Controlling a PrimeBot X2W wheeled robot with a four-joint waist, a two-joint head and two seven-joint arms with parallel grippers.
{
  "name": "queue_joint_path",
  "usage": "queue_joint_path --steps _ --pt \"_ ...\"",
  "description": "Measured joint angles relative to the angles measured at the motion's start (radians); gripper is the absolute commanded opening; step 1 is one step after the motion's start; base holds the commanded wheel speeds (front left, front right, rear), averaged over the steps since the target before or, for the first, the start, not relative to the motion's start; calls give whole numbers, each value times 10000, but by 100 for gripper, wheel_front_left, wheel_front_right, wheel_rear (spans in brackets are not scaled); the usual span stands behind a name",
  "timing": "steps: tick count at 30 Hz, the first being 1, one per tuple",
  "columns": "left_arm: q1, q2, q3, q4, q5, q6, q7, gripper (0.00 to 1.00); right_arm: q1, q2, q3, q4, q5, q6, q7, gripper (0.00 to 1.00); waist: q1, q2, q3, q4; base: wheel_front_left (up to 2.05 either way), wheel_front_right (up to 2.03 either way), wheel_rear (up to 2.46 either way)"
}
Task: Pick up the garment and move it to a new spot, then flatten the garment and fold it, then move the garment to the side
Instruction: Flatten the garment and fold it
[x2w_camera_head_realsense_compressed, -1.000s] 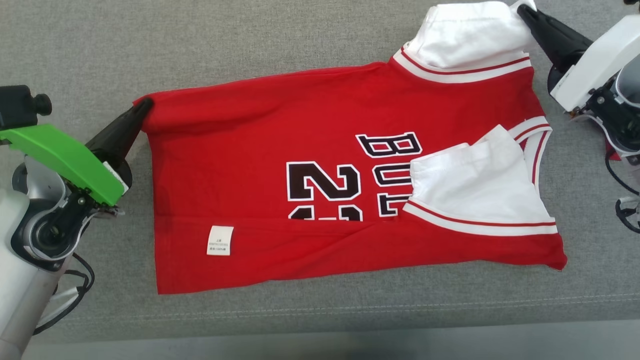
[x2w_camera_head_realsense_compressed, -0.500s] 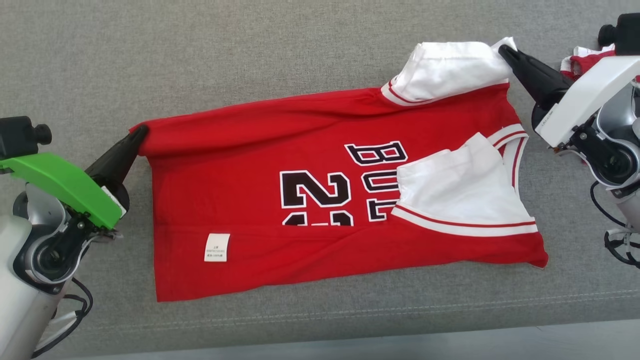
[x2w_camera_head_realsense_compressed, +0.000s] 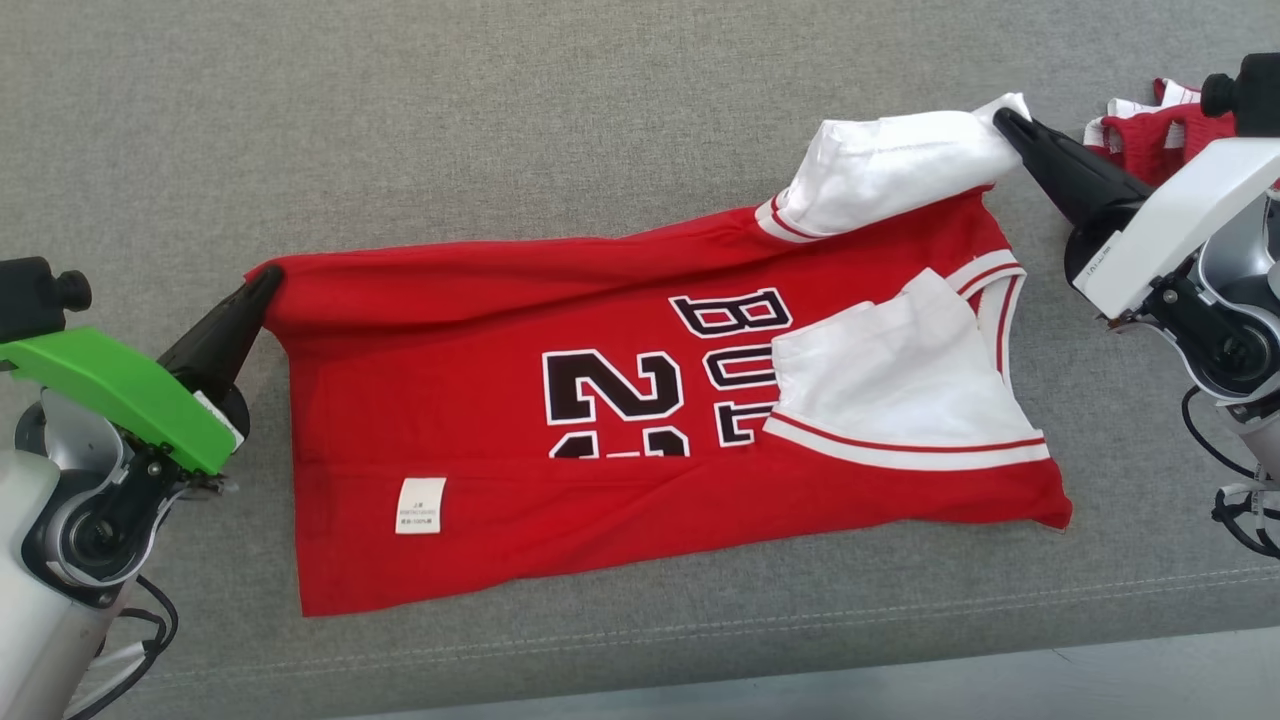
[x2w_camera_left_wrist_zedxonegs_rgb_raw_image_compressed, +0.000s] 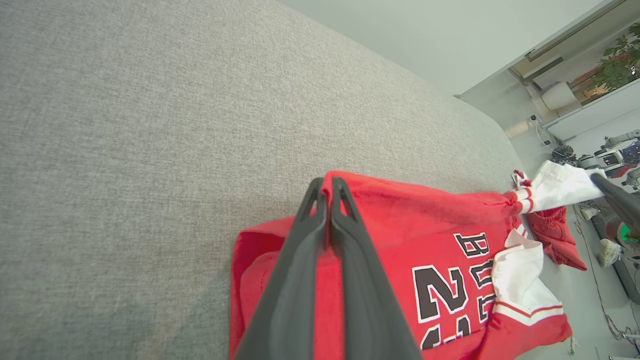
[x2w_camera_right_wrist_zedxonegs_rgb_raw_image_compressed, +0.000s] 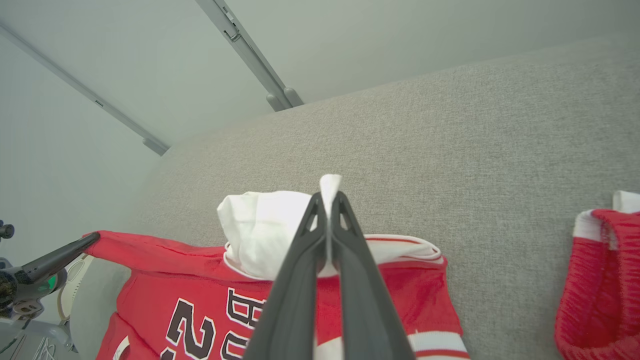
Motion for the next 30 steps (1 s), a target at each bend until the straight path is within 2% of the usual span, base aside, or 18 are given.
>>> queue_joint_path --steps 8,24,30 --pt "0 92 15 23 142 0 -211 0 67 -36 -96 -182 0 -263 -71 0 0 0 5 -51 0 0 0" --pt "-15 48 -10 420 593 0 -683 0 66 75 -29 -510 -38 -433 -73 0 0 0 8 -157 0 0 0" --pt "-17 -8 -65 598 616 0 -779 5 66 73 -29 -585 -38 -510 -73 0 0 0 6 -196 0 0 0"
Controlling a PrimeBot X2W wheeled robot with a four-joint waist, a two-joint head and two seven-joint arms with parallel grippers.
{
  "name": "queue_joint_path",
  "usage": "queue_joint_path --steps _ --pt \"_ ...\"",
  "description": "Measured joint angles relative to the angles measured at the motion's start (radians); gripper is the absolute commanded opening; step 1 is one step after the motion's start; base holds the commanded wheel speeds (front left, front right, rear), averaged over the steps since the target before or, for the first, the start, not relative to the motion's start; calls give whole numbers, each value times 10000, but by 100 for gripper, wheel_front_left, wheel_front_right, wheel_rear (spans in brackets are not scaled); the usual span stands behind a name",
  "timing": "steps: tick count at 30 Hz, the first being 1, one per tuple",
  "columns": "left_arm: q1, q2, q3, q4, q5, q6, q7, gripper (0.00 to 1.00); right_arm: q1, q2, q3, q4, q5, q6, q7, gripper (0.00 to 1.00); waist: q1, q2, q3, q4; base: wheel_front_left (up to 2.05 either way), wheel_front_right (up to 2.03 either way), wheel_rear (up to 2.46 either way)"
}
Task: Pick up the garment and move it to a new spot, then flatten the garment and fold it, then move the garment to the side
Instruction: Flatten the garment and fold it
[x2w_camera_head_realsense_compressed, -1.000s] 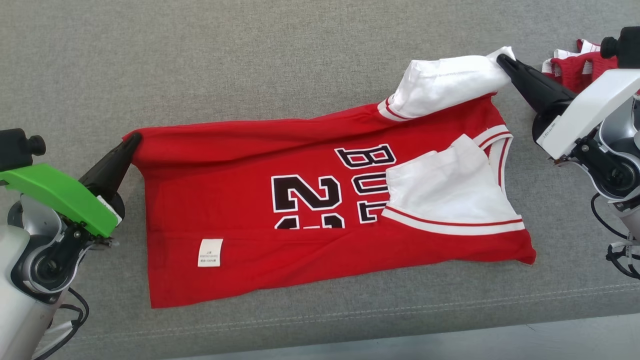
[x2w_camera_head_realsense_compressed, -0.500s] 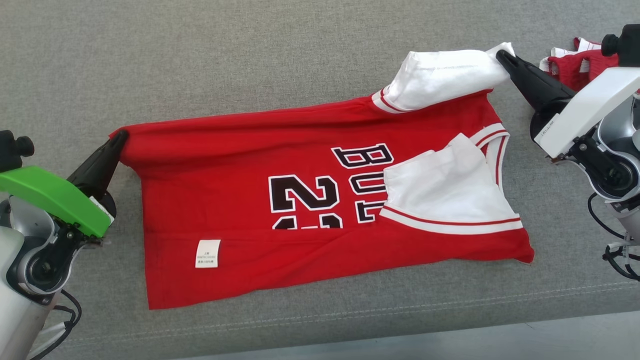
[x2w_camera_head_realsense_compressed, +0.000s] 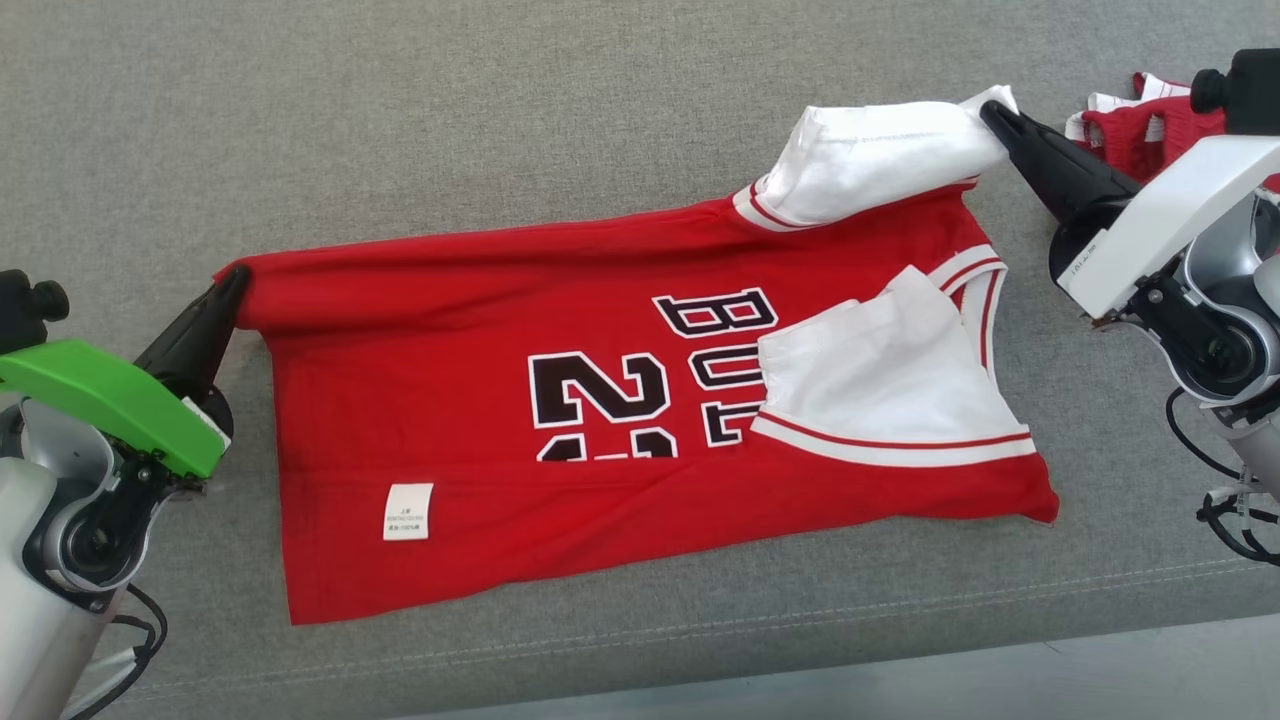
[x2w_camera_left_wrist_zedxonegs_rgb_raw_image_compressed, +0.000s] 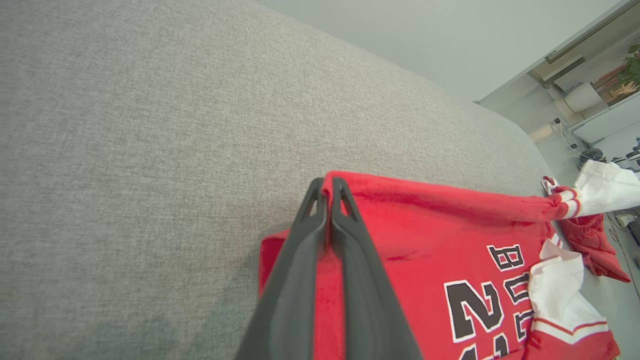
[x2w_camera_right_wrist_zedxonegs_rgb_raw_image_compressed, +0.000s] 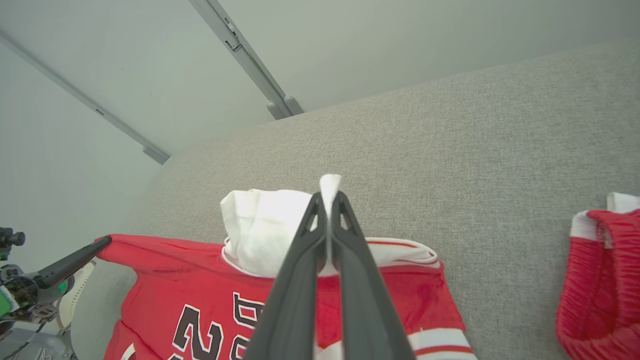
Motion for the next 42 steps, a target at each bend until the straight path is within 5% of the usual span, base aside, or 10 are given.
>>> queue_joint_path --steps 24,33,42 --pt "-53 119 -150 69 224 0 -520 15 85 -42 -58 -251 2 -100 -184 0 0 0 7 -152 0 0 0" --pt "-361 405 -709 -119 1319 0 -648 0 85 -35 -58 -343 2 -102 -186 0 0 0 123 -198 0 0 0" --pt "-414 596 -1014 -127 1946 0 -1133 0 85 -82 -12 -355 -132 -102 -228 0 0 0 132 -176 0 0 0"
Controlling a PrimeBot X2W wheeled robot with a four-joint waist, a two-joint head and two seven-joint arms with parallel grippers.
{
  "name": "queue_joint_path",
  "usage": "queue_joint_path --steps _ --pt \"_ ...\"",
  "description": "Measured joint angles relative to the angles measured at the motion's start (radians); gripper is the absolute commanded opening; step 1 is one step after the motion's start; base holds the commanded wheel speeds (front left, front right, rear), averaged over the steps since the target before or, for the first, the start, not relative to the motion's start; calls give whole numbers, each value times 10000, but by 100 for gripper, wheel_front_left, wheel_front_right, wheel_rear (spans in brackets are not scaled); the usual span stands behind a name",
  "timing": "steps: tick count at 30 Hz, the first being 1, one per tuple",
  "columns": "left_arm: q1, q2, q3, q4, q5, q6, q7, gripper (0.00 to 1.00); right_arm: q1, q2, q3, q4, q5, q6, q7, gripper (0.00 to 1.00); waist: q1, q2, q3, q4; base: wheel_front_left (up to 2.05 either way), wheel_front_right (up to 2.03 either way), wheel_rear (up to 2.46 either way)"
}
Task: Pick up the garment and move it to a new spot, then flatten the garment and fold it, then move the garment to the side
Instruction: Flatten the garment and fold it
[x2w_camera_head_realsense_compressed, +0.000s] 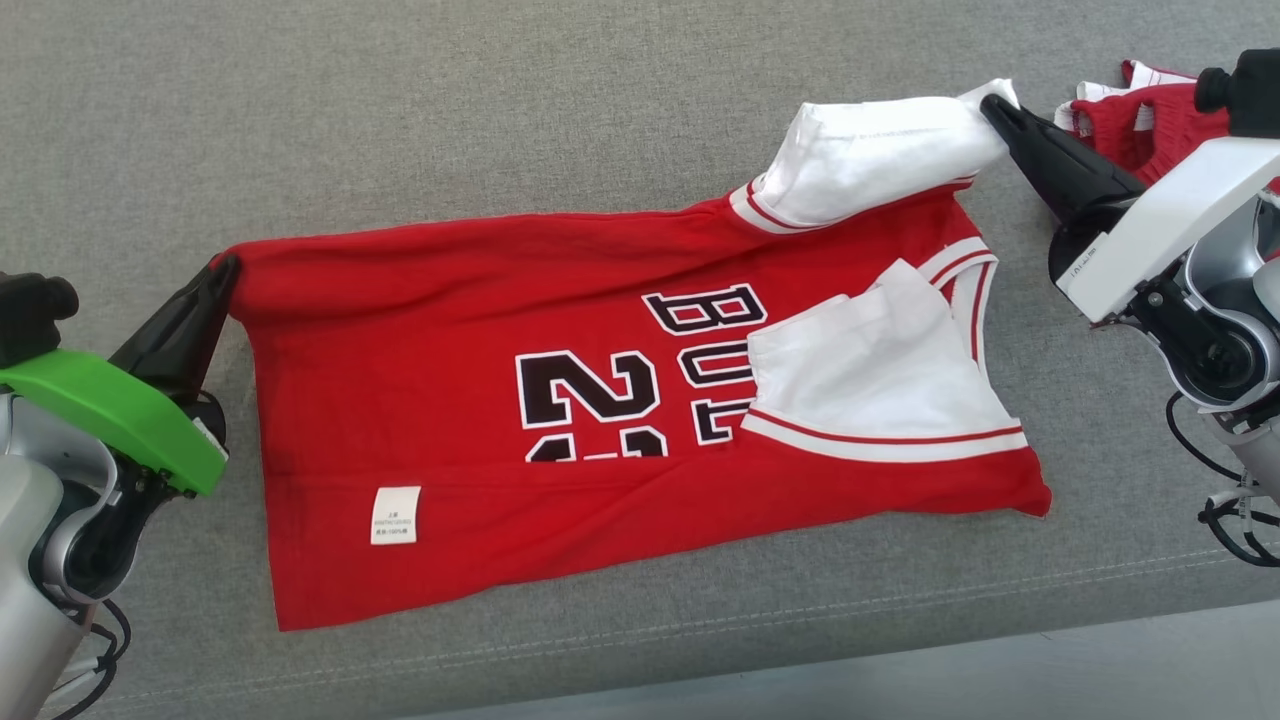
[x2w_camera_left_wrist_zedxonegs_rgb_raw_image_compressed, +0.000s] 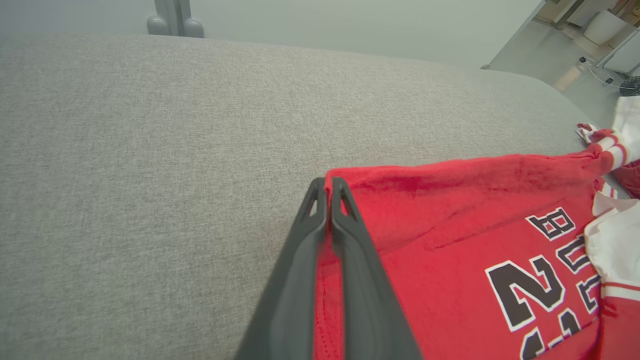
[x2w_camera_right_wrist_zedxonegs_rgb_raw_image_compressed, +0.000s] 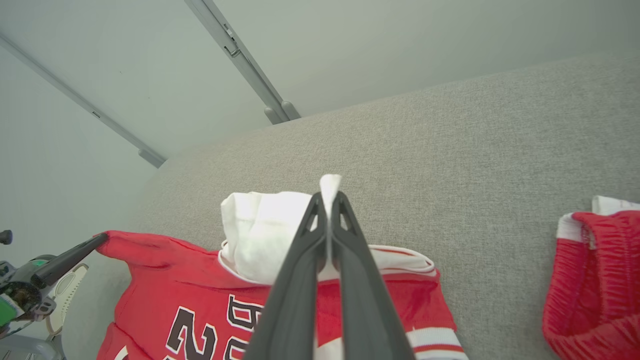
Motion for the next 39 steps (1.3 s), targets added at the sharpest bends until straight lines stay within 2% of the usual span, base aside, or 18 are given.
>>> queue_joint_path --steps 10,28,39 --pt "-28 105 -265 -134 531 -2 -719 0 133 15 -4 -46 -36 2 -182 0 0 0 -9 8 0 0 0" --pt "621 50 -267 -196 587 -2 -982 0 1229 67 -2 -284 190 12 -658 0 0 0 -469 49 0 0 0" --pt "1536 -27 445 -550 575 -2 -984 0 1943 -44 -17 -681 397 4 -842 0 0 0 -814 -32 0 0 0"
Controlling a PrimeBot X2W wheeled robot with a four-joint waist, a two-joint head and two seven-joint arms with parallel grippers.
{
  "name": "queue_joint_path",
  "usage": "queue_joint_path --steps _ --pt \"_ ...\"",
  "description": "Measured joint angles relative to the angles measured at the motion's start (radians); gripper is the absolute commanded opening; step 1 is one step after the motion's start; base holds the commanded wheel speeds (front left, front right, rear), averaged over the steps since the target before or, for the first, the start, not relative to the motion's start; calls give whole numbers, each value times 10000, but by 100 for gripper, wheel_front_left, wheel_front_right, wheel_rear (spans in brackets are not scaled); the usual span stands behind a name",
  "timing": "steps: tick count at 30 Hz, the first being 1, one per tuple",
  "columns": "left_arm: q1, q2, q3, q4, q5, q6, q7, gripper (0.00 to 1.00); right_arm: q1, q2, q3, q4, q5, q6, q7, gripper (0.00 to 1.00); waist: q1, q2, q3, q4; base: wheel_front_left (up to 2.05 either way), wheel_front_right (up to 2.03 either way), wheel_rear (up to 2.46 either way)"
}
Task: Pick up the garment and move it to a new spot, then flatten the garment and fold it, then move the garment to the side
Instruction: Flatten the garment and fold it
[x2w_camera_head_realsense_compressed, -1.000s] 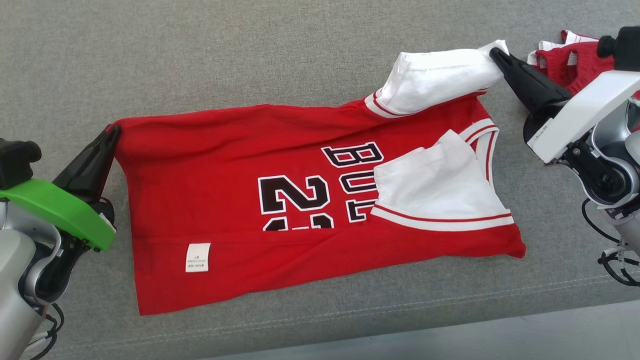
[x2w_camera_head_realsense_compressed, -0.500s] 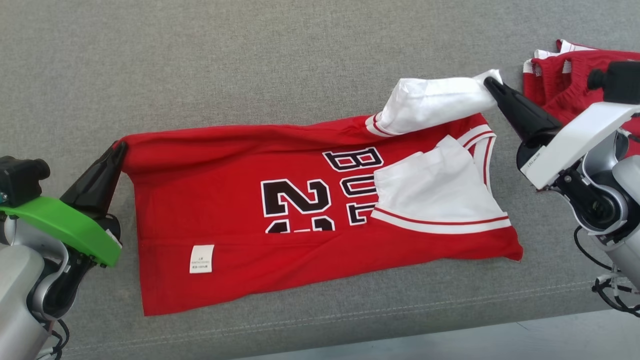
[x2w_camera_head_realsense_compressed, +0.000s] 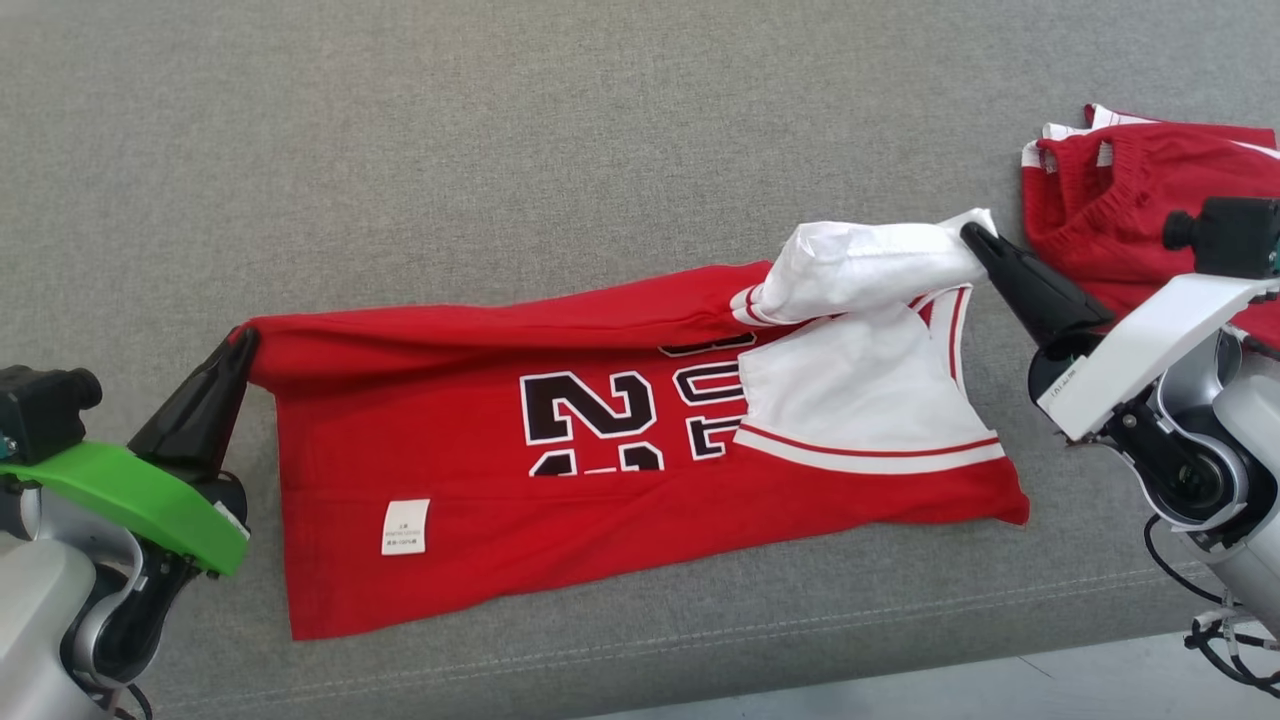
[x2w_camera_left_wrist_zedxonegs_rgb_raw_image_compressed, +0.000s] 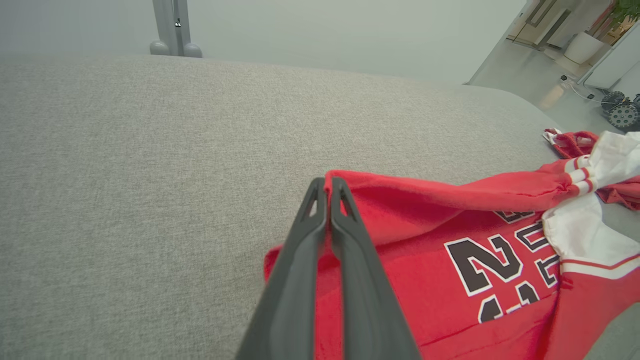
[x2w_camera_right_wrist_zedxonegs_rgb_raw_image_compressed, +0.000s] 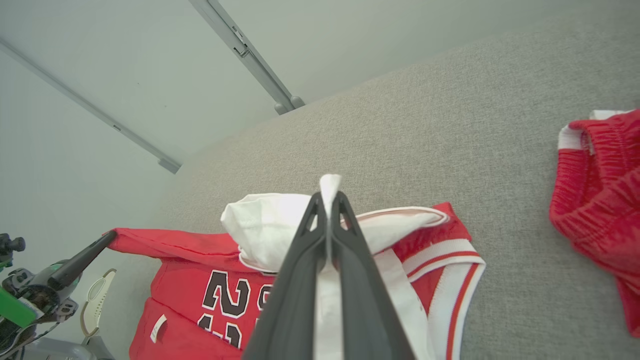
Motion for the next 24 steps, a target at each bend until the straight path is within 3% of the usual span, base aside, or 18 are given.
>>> queue_joint_path --steps 24 --pt "1961 -435 1231 -773 474 0 0 3 1154 -268 -117 -424 113 -196 -485 0 0 0 -45 110 0 0 0"
